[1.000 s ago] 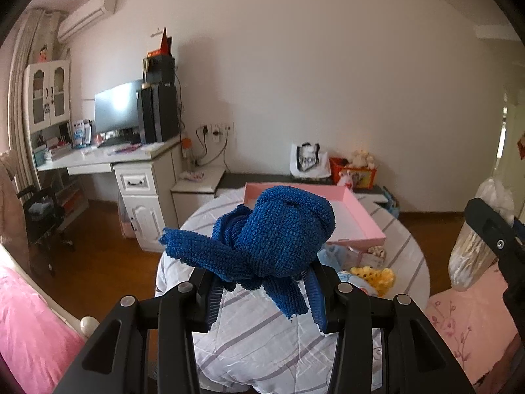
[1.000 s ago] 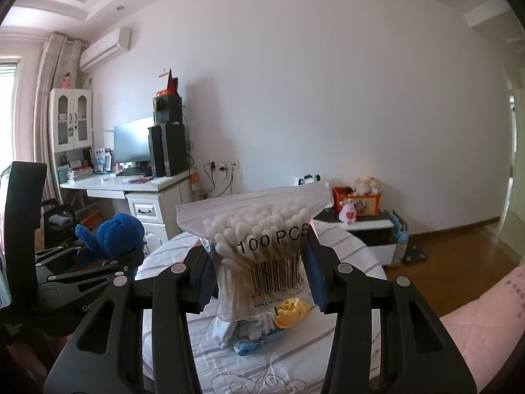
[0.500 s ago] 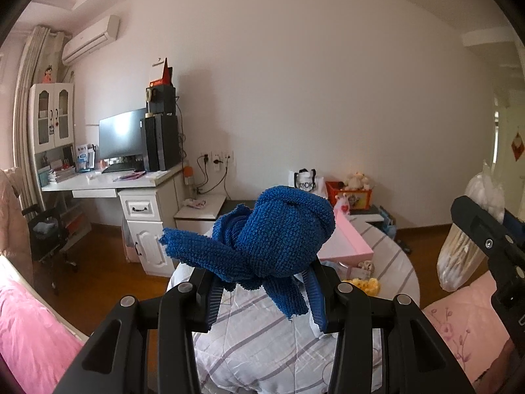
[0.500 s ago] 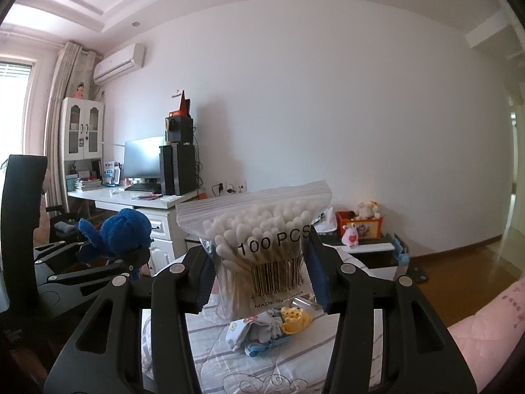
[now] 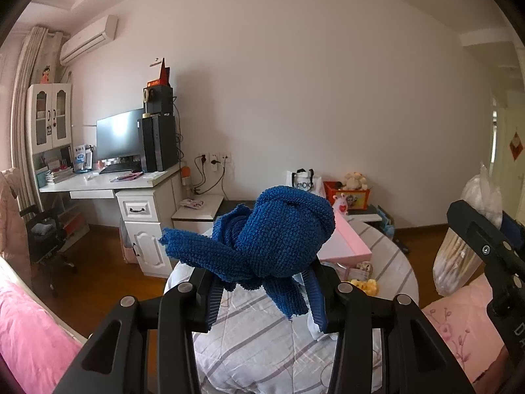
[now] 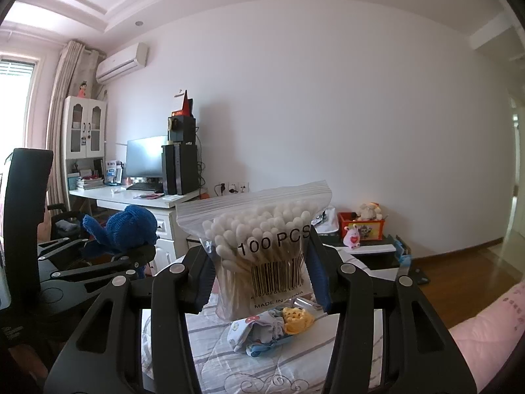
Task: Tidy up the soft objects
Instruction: 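Lift the blue toy with the left tool while the right tool lifts the swab bag, then drop the blue toy and swab bag into the pink tray, opening both tools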
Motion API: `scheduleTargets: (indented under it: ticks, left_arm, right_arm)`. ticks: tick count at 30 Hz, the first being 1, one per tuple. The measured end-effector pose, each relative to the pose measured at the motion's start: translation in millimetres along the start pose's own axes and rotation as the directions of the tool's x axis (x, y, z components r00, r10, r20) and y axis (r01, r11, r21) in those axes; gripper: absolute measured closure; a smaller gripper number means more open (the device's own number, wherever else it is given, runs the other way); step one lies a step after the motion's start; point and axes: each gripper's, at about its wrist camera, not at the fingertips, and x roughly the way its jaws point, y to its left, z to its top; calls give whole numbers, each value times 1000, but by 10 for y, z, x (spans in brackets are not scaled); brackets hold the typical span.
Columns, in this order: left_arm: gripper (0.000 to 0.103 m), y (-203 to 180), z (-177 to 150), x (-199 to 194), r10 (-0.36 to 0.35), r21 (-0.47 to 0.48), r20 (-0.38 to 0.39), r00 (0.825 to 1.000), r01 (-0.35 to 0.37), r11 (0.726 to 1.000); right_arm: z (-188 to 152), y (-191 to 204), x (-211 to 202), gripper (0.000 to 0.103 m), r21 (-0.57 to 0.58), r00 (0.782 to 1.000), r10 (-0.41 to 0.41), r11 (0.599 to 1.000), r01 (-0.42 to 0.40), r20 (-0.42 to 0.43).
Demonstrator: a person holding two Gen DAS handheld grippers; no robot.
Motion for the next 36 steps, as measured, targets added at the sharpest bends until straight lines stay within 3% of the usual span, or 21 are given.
scheduleTargets:
  ticks: [8,14,24,36]
  left_arm:
    - [62,-30,106,276,-10,8,-23,1000,10,1000]
    - [62,-20,192,726,-9,16,-56,998,10,1000]
    - [62,-160,568,1893,-6,30,-112,994,9,1000]
    - [62,-364,916,3615,9,45,-205,979,0,999]
  right_arm:
    - [-10,-17,207,56,5,1000,-10,1000,10,-17]
    - [-29,-97,551,56,16,999,-25,1000,26,-36]
    - [-120,-429,1441,56,60,992,-64,996,70,-110]
    - [-409,-820,2666,55,106,961,-68,989,99,-267]
